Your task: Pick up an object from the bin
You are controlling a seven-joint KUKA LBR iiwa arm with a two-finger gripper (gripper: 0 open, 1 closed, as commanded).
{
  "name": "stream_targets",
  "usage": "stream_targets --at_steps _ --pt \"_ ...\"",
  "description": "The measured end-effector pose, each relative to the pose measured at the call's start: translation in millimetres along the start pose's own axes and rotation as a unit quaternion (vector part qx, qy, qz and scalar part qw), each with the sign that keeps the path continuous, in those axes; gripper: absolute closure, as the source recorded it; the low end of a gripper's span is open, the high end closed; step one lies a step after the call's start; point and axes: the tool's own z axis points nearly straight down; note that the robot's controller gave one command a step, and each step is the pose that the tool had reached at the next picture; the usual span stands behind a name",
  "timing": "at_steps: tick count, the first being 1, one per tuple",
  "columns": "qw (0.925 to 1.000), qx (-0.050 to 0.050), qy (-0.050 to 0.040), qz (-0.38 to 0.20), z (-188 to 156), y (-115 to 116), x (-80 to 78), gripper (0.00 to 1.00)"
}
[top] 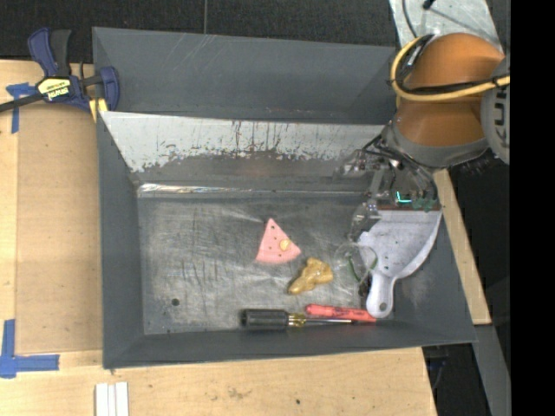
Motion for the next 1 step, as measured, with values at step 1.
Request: stream_targets --at_steps 1 --pt "1.0 0.0 -0.0039 -0.001 -4.2 0.1 -1.8 0.0"
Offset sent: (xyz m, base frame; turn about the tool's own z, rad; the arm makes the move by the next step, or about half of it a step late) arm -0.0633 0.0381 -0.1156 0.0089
